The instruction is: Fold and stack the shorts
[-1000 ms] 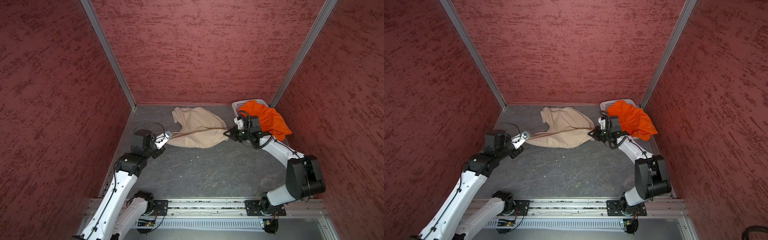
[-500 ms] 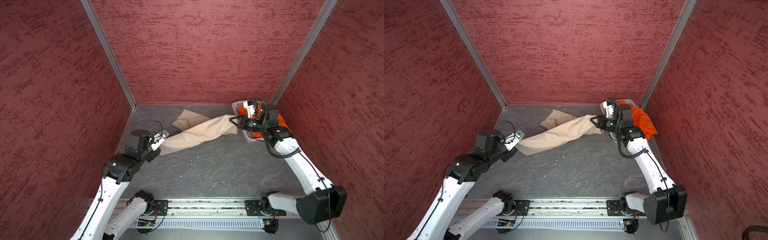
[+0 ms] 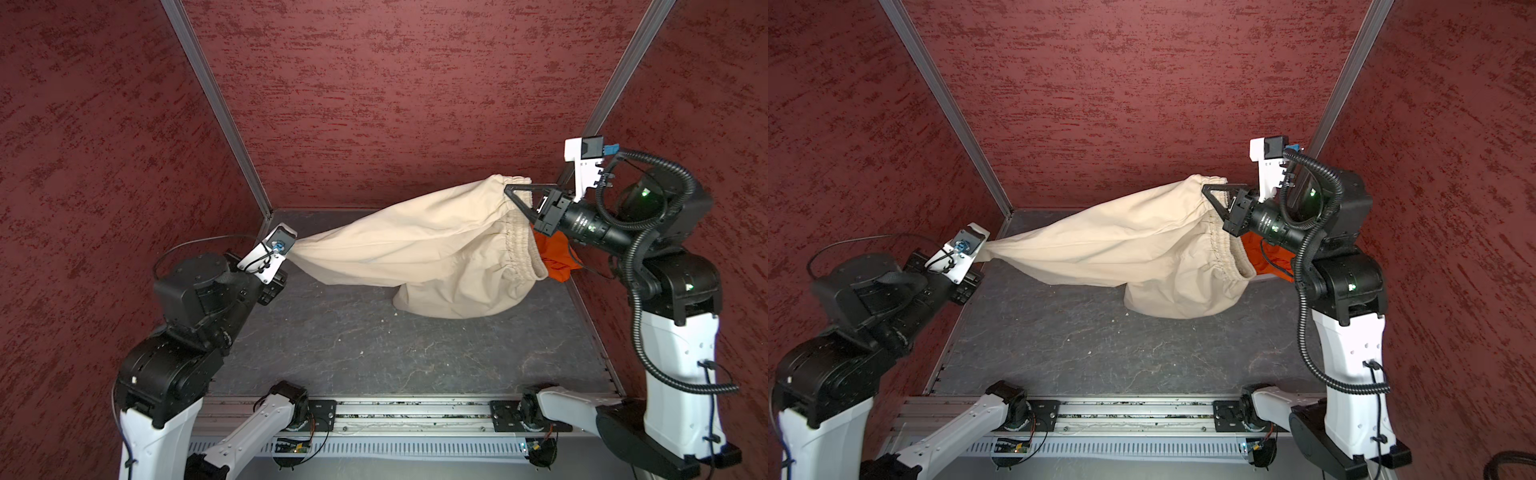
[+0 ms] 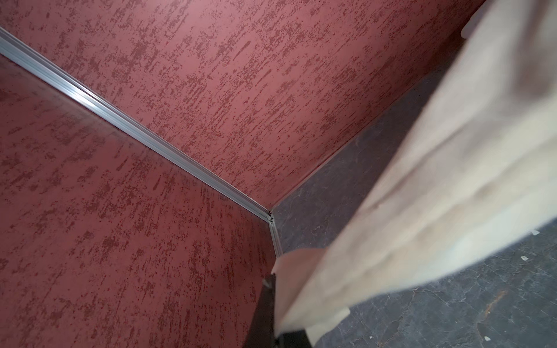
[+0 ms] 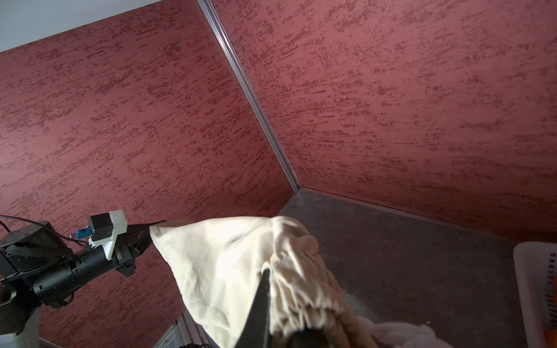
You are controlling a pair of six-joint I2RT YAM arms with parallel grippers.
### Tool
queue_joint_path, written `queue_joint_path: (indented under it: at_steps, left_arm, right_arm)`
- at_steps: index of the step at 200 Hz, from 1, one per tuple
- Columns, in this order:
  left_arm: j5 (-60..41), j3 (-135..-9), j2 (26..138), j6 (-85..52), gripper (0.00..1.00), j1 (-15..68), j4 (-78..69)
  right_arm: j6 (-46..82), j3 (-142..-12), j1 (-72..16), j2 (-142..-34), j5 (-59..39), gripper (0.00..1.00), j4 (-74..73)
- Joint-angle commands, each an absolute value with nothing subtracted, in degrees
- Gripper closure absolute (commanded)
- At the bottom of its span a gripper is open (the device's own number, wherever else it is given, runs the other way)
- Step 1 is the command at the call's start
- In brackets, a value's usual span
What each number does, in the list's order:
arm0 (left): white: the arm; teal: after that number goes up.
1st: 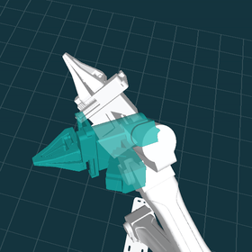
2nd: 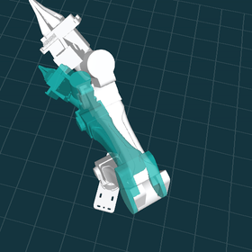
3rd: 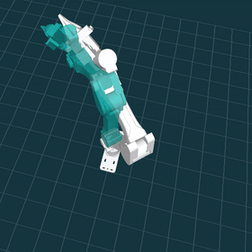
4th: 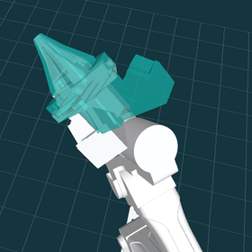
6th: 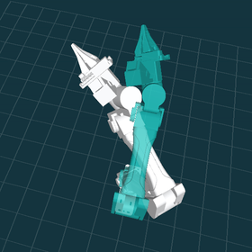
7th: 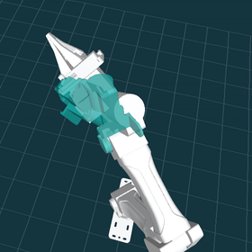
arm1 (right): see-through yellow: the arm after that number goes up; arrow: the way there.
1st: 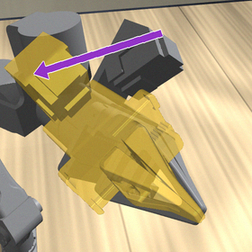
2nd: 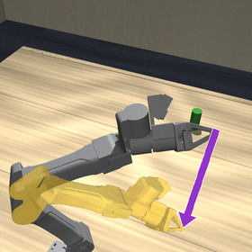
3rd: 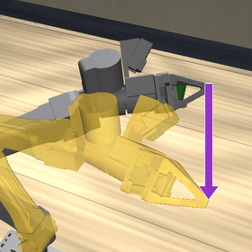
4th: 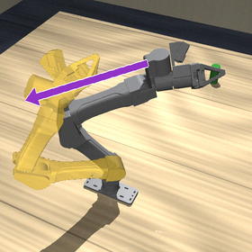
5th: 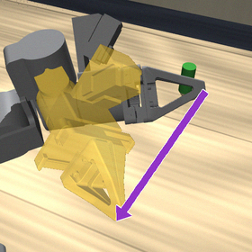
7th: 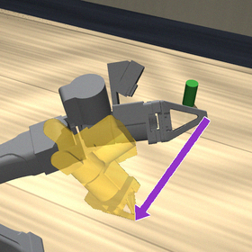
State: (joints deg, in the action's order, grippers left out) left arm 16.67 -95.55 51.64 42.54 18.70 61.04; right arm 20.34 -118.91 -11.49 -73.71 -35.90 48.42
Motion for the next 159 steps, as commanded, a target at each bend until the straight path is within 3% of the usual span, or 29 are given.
queue_joint_path:
  at_steps: [1, 35, 63, 103, 130, 159]
  left_arm:
    - [11.1, -97.5, 59.2, 43.9, 1.00, 14.4, 55.8]
    - [1.4, -103.0, 69.9, 42.3, 1.00, 6.7, 50.3]
    - [0.2, -113.2, 80.7, 41.0, 1.00, 2.8, 48.2]
    - [-0.6, -128.5, 87.3, 41.2, 1.00, 0.4, 43.4]
    - [-3.4, -122.2, 80.0, 47.1, 1.00, 0.8, 37.9]
    - [-5.6, -101.9, 67.1, 53.7, 1.00, 1.1, 34.9]
  right_arm:
    - [18.0, -124.2, -12.1, -82.7, -36.7, 1.00, 52.2]
    - [17.8, -141.7, -12.7, -99.8, -39.4, 1.00, 52.2]
    - [21.5, -157.2, -12.7, -114.7, -42.6, 1.00, 47.8]
    - [30.2, -158.3, -12.7, -119.0, -50.2, 1.00, 26.6]
    - [22.7, -152.2, -12.1, -112.5, -51.1, 1.00, 29.1]
    - [18.8, -122.4, -11.4, -101.1, -50.8, 1.00, 23.1]
